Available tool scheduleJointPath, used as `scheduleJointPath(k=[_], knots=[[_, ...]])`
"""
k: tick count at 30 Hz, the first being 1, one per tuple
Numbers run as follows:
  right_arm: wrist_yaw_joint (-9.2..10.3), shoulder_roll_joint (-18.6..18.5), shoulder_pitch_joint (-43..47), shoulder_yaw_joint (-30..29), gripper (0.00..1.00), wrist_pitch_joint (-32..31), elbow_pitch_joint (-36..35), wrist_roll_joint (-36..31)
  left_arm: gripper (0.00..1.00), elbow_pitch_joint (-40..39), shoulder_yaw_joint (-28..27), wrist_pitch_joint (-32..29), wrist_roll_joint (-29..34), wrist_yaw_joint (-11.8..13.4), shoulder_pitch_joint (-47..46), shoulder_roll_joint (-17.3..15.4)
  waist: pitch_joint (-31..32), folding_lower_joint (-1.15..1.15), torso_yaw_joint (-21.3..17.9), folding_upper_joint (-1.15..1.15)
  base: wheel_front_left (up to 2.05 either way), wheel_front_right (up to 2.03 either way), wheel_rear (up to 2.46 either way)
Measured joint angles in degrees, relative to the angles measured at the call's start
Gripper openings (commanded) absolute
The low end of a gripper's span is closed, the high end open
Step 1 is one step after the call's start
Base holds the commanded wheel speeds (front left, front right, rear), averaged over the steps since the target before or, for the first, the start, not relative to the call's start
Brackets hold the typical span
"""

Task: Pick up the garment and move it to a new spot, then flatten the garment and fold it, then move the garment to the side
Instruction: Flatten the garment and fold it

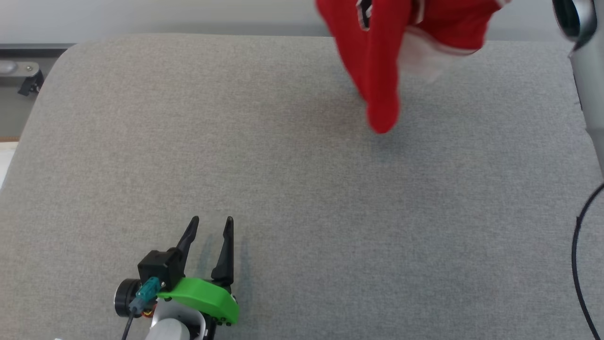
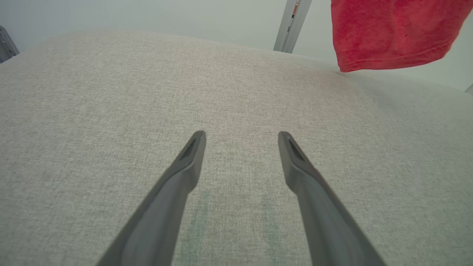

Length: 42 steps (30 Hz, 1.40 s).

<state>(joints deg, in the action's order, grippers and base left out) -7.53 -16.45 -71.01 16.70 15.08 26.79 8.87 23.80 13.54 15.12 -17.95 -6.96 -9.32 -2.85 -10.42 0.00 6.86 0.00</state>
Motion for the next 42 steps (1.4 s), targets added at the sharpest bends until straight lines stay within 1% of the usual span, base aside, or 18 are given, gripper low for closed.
scheduleJointPath(k=[5, 6, 7, 8, 10, 11, 12, 15, 17, 20, 23, 25, 27, 33, 37, 41, 42], knots=[[0.00, -4.3, 10.0, -1.2, 0.00, 0.0, 1.5, 0.4, 1.00, -0.2, -0.2, 0.0, 0.4, 0.1, 0.0, 0.0, 0.2, 0.00, -1.3, 0.00, 0.00, 0.00, 0.00], [0.00, -4.9, 12.5, -1.9, 0.02, 0.0, 1.9, 0.9, 1.00, -0.2, -0.2, 0.0, 0.4, 0.1, 0.0, 0.0, 0.2, 0.00, -1.6, 0.00, 0.00, 0.00, 0.00], [0.00, -5.5, 14.8, -2.4, 0.18, 0.0, 2.2, 0.9, 1.00, -0.3, -0.2, 0.0, 0.4, 0.1, -0.1, 0.0, 0.2, 0.00, -1.8, 0.00, 0.00, 0.00, 0.00], [0.00, -6.2, 18.0, -3.5, 0.25, 0.0, 2.8, 1.1, 1.00, -0.3, -0.1, 0.0, 0.4, 0.1, -0.1, 0.0, 0.2, 0.00, -2.1, 0.00, 0.00, 0.00, 0.00], [0.00, -6.9, 24.2, -5.7, 0.47, 0.0, 4.0, 1.4, 1.00, -0.4, 0.1, 0.0, 0.5, 0.1, -0.1, 0.0, 0.3, 0.00, -2.6, 0.00, 0.00, 0.00, 0.00], [0.00, -7.2, 27.4, -7.0, 0.72, 0.0, 4.5, 1.3, 1.00, -0.6, 0.3, 0.0, 0.5, 0.1, -0.2, 0.0, 0.3, 0.00, -2.9, 0.00, 0.00, 0.00, 0.00], [0.00, -7.3, 30.3, -8.5, 1.00, 0.0, 5.1, 1.3, 1.00, -0.8, 0.5, 0.0, 0.5, 0.1, -0.3, 0.0, 0.3, 0.00, -3.1, 0.00, 0.00, 0.00, 0.00], [0.00, -7.1, 37.7, -12.8, 1.00, 0.0, 6.0, 1.1, 1.00, -1.2, 1.4, 0.0, 0.9, -0.1, -1.0, 0.0, 0.1, 0.00, -3.8, 0.00, 0.00, 0.00, 0.00], [0.00, -6.2, 42.0, -15.3, 1.00, 0.0, 5.5, 0.6, 1.00, -1.3, 2.2, 0.0, 0.9, -0.1, -1.6, 0.0, -0.2, 0.00, -4.3, 0.00, 0.00, 0.00, 0.00], [0.00, -2.9, 47.7, -18.7, 1.00, 0.0, 3.0, 0.1, 1.00, -1.2, 3.5, 0.0, 0.7, -0.2, -2.6, 0.0, -0.8, 0.00, -5.2, 0.00, 0.00, 0.00, 0.00], [0.00, 0.2, 51.3, -21.5, 1.00, 0.0, 0.8, 0.0, 1.00, -0.8, 4.7, 0.0, 1.0, -0.2, -4.4, 0.0, -1.7, 0.00, -6.1, 0.00, 0.00, 0.00, 0.00], [0.00, 2.1, 52.7, -22.1, 1.00, 0.0, -0.4, -0.4, 1.00, -0.3, 5.3, 0.0, 1.2, -0.3, -5.9, 0.1, -2.4, 0.00, -6.7, 0.00, 0.00, 0.00, 0.00], [0.00, 3.8, 52.8, -22.4, 1.00, 0.0, -2.0, -0.9, 1.00, 0.6, 5.9, 0.0, 1.4, -0.4, -8.0, 0.1, -3.5, 0.00, -7.4, 0.00, 0.00, 0.00, 0.00], [0.00, 6.9, 50.4, -22.0, 1.00, 0.0, -4.7, -2.0, 1.00, 4.6, 9.2, 0.0, 1.7, -0.4, -15.4, 0.1, -7.4, 0.00, -9.7, 0.00, 0.00, 0.00, 0.00], [0.00, 8.3, 48.6, -20.9, 1.00, 0.0, -5.3, -2.5, 1.00, 8.5, 11.3, 0.0, 0.5, -0.4, -18.7, 0.1, -10.0, 0.00, -11.4, 0.00, 0.00, 0.00, 0.00], [0.00, 9.2, 47.5, -20.0, 1.00, 0.0, -5.4, -3.0, 1.00, 12.0, 12.0, 0.0, -0.8, -0.4, -20.8, 0.1, -11.8, 0.00, -13.3, 0.00, 0.00, 0.00, 0.00], [0.00, 9.4, 47.5, -19.9, 1.00, 0.0, -5.4, -3.0, 0.57, 12.4, 12.1, 0.0, -1.3, -0.4, -21.2, 0.1, -12.3, 0.00, -13.8, 0.00, 0.00, 0.00, 0.00]])
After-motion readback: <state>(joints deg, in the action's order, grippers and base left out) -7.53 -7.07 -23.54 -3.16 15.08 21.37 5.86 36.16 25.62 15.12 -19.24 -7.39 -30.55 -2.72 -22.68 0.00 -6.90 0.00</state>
